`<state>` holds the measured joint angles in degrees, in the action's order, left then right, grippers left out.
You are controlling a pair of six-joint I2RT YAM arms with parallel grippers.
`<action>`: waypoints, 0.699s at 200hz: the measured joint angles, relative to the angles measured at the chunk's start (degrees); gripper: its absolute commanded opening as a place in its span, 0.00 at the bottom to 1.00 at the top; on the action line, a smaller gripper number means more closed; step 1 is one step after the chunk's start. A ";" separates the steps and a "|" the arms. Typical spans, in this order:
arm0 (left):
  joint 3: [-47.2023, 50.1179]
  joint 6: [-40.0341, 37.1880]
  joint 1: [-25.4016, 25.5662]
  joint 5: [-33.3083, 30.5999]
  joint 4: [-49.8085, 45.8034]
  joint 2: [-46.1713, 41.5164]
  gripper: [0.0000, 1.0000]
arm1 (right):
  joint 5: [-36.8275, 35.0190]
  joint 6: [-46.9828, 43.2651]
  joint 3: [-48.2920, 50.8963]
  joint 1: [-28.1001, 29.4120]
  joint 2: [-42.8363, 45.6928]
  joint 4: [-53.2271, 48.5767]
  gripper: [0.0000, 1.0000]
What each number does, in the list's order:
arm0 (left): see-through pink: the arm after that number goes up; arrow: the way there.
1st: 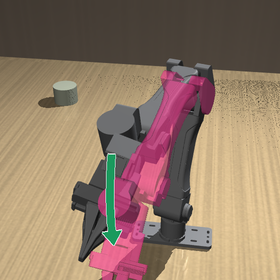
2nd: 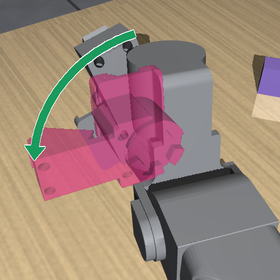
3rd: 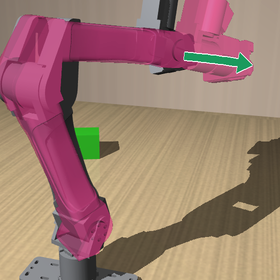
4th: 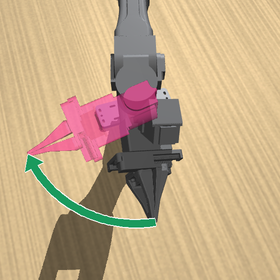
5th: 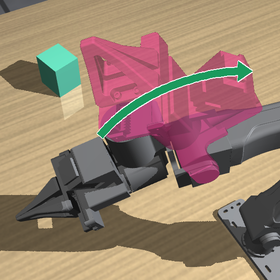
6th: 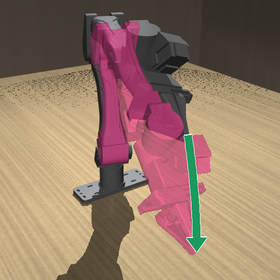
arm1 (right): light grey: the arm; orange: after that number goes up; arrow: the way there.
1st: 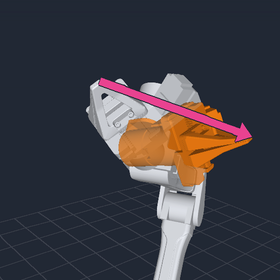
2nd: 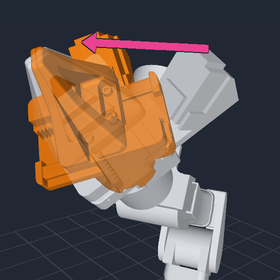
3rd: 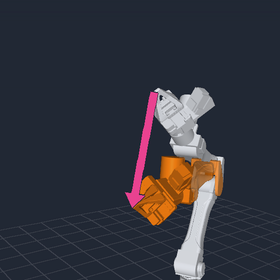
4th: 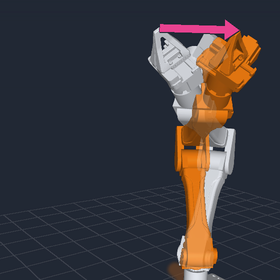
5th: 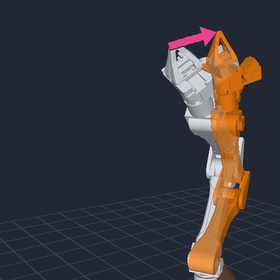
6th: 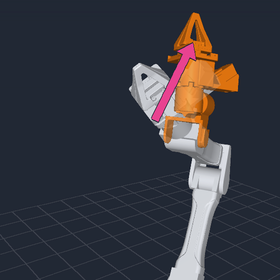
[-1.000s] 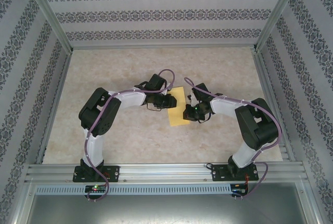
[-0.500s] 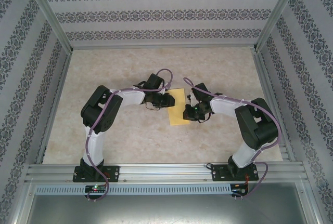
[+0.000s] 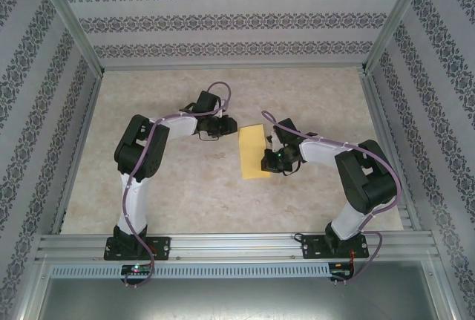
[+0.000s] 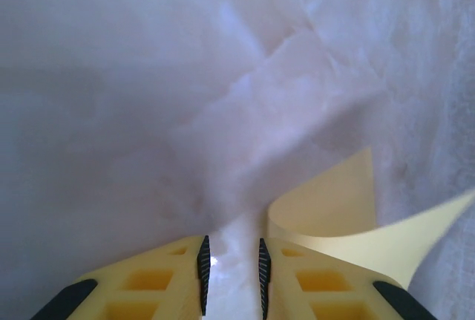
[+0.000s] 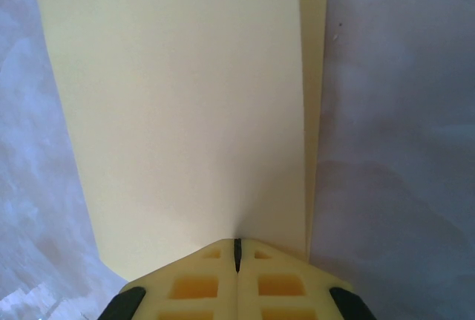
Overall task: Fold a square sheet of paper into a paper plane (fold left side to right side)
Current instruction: First fold the square sheet of paper in half at the center of the table.
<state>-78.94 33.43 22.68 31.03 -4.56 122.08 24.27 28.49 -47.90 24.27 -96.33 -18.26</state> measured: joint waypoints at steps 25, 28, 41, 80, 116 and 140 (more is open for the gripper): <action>3.15 0.09 0.09 0.44 2.16 -1.86 0.25 | 0.00 0.02 0.00 0.00 0.00 0.00 0.05; 3.74 0.09 0.11 0.50 2.40 -2.27 0.25 | 0.00 0.00 0.00 0.00 0.00 0.00 0.05; 6.54 0.46 0.33 1.51 3.76 -4.37 0.24 | 0.00 0.00 0.00 0.00 0.00 0.00 0.05; 9.46 1.62 2.86 5.03 7.67 -6.95 0.23 | 0.00 0.00 0.00 0.00 0.00 0.00 0.05; 8.44 1.99 5.79 6.73 8.70 -6.27 0.23 | -0.02 0.00 0.00 0.00 0.00 0.00 0.05; 5.18 1.97 5.81 6.62 8.70 -3.30 0.22 | -0.02 0.00 0.00 0.00 0.00 -0.02 0.05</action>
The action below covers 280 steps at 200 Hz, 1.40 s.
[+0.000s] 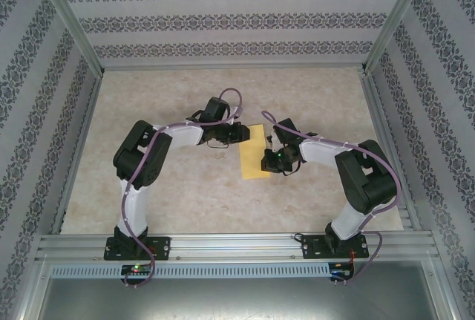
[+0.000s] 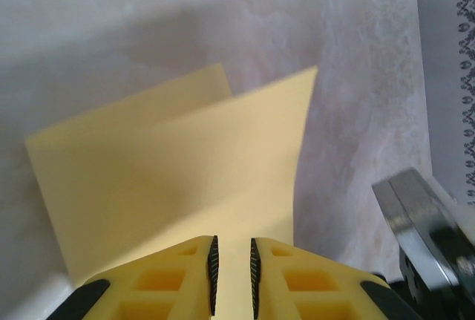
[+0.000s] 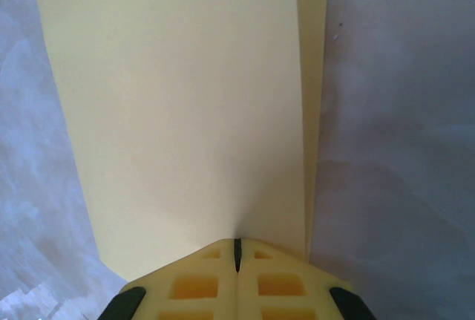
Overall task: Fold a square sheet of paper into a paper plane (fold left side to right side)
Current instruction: First fold the square sheet of paper in half at the center of the table.
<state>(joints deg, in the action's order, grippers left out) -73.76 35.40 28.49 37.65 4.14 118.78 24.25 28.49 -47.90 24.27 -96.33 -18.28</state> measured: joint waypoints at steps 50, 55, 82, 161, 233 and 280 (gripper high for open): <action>-1.92 -0.26 -0.04 -2.54 -0.26 3.45 0.22 | -0.48 0.00 -0.11 0.37 0.00 -0.20 0.05; -1.92 -0.28 -0.04 -2.99 -0.33 3.65 0.22 | -0.48 0.00 -0.11 0.37 0.00 -0.20 0.05; -1.99 -0.48 -0.04 -4.28 -0.50 3.89 0.22 | -0.48 0.00 -0.11 0.37 0.00 -0.22 0.05; -4.39 -0.70 -1.81 -7.37 -1.42 4.94 0.23 | -0.50 -0.02 -0.11 0.37 0.00 -0.33 0.05; -8.39 -1.81 -4.26 -7.93 -3.34 7.17 0.26 | -0.20 1.95 1.75 0.74 1.07 2.27 0.06; -5.09 -3.06 -5.03 -9.42 -4.20 3.26 0.31 | -0.92 6.47 5.95 2.27 4.24 6.51 0.09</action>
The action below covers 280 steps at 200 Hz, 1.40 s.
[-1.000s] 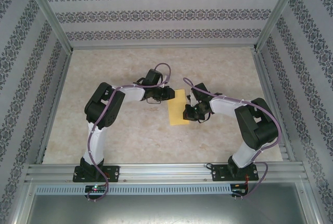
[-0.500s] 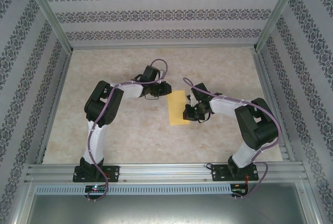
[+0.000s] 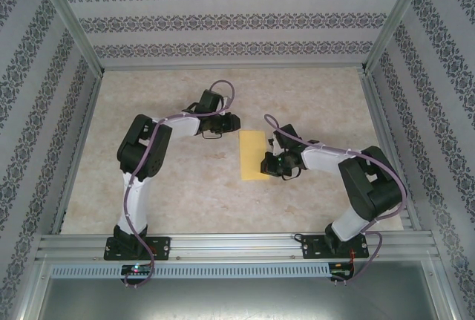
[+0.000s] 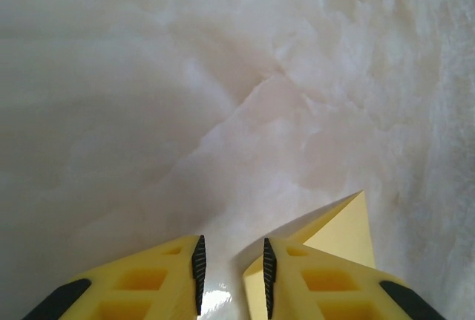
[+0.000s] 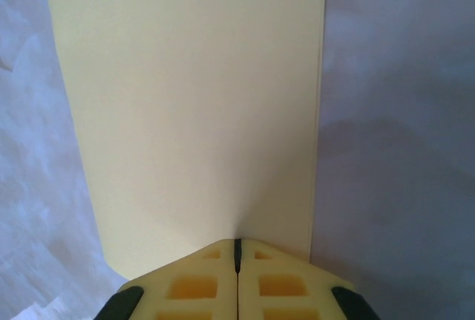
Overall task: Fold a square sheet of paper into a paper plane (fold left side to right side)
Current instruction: First fold the square sheet of paper in half at the center of the table, then fold the triangle a second time at the center of the table.
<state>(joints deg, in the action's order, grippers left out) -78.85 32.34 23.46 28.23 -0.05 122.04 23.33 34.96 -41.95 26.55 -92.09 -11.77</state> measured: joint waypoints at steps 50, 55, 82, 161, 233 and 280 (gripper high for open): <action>8.81 0.48 0.07 0.76 0.02 -12.04 0.30 | -1.57 0.63 0.50 -0.26 4.68 -0.87 0.22; 9.70 0.63 0.24 1.14 0.11 -13.03 0.30 | -1.57 0.59 0.28 -0.57 5.07 -0.87 0.22; 13.40 1.86 2.73 2.51 1.09 -15.45 0.30 | -0.57 -0.44 -0.81 -3.37 5.92 -0.52 0.27; 17.81 5.70 7.82 4.83 3.52 -13.57 0.28 | 4.39 -1.09 0.55 -11.34 8.13 1.53 0.42; 17.33 5.84 7.98 6.75 4.02 -10.43 0.26 | 5.22 -2.14 1.27 -11.45 8.17 1.49 0.52; 17.33 5.86 7.98 6.93 3.96 -10.43 0.24 | 6.19 -2.40 1.27 -11.69 8.17 0.44 0.52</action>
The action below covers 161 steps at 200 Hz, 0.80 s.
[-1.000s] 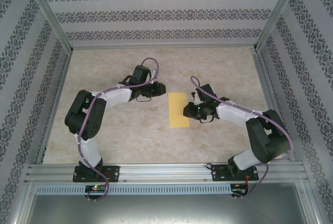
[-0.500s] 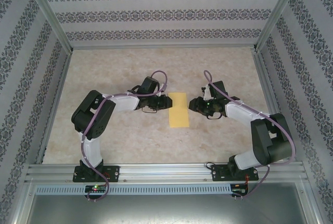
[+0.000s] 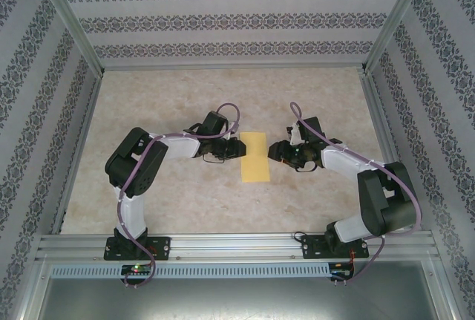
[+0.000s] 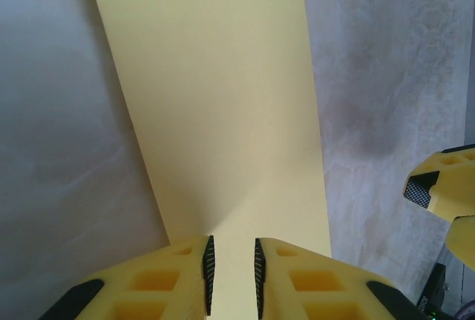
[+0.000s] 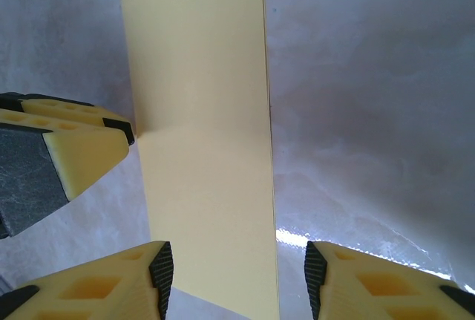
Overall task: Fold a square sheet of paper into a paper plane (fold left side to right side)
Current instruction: Fold the triangle a second time at the center of the table.
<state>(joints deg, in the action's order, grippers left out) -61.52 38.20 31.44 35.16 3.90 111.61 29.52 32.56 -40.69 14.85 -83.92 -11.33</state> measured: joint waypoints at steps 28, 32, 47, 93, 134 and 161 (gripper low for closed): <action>0.00 -0.02 0.00 -0.13 -0.44 0.07 0.23 | 0.26 -0.07 -0.04 -0.13 -0.02 -0.98 0.52; 0.00 -0.04 0.00 -0.26 -0.68 0.09 0.23 | 0.42 -0.13 -0.07 -0.13 -0.04 -1.11 0.52; 0.02 -0.22 0.00 -0.76 -1.51 0.24 0.22 | 0.94 -0.22 -0.28 -0.13 -0.24 -1.79 0.51; 0.28 -0.28 0.00 -1.55 -2.56 0.26 0.20 | 2.45 -0.81 -1.68 -0.13 -0.94 -3.91 0.47; 0.28 -0.42 0.00 -1.75 -2.60 0.26 0.20 | 4.31 -0.79 -3.91 -0.13 -3.91 -5.70 0.42; 0.28 -0.42 0.00 -1.75 -2.60 0.26 0.20 | 5.51 0.04 -5.31 -0.13 -7.02 -5.62 0.42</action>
<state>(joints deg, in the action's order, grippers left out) -61.23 37.78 31.44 33.41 1.30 111.87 35.03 32.60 -46.00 14.72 -90.94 -16.95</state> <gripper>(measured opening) 0.205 0.420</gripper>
